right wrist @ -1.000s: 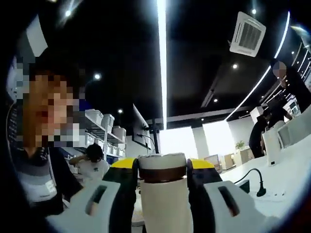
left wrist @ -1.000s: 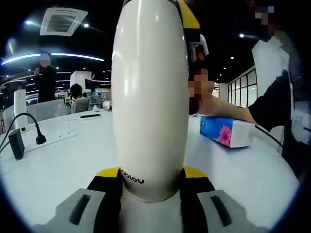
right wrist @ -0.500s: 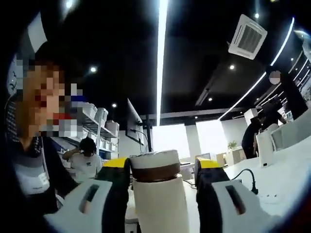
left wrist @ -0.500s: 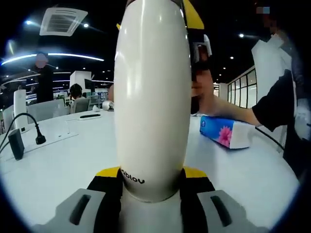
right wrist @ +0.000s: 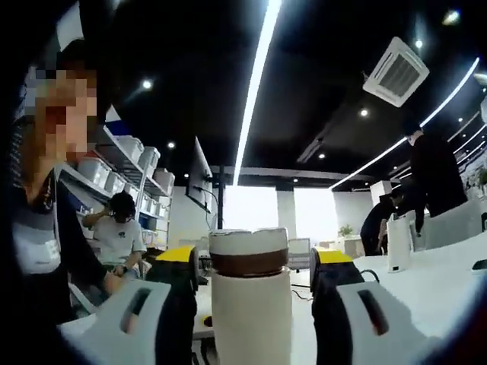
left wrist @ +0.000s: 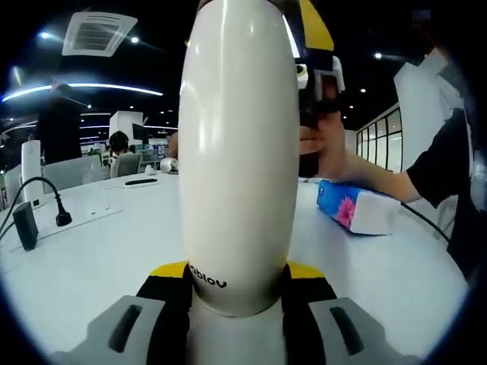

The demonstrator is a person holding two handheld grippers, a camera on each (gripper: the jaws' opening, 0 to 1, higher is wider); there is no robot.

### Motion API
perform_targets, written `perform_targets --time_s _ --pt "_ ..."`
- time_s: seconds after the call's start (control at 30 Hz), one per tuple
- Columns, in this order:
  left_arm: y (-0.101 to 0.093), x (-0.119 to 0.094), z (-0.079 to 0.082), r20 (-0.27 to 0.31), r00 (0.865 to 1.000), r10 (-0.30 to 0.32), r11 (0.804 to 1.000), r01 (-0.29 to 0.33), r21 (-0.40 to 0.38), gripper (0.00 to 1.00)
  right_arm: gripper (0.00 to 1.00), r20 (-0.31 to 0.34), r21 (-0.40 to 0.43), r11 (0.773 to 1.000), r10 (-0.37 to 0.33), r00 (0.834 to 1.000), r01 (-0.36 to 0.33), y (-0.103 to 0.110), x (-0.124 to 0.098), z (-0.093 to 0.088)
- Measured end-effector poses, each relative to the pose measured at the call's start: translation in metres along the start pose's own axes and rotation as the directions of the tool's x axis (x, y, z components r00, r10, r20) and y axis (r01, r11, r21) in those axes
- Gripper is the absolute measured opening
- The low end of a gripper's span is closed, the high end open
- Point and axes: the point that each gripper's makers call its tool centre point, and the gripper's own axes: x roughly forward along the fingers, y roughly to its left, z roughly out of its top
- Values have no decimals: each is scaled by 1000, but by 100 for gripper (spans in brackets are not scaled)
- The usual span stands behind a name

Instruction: Grasp the water cup twist off the cup lid place the cup lid on the table

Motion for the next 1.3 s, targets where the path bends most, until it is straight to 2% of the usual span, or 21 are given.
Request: perform_targets --time_s 0.2,0.47,0.87,1.07,1.2,1.23,1.3 --pt "-2 -1 0 0 1000 0 1000 0 0 48 62 8 -18 997 -70 997 71 -1 -7 5" --pt "-5 -2 -1 0 1000 2 1000 -2 0 48 62 -3 -46 983 -179 984 179 -3 -13 3" --pt "-6 -2 -1 -2 1000 4 1000 -4 -2 48 62 -12 -95 960 -264 964 262 13 -11 2" --pt "-6 -1 -1 -3 1000 5 1000 -5 -2 48 61 -19 -107 941 -324 946 320 10 -13 -1" --pt "-5 -1 -1 -3 1000 6 1000 -6 -2 48 61 -18 -119 924 -369 929 364 7 -15 -1" --pt "-5 -1 -1 -3 1000 6 1000 -6 -2 48 61 -21 -135 913 -391 920 385 4 -17 -1" --pt "-5 -1 -1 -4 1000 7 1000 -7 -2 48 61 -17 -144 906 -405 914 398 4 -18 1"
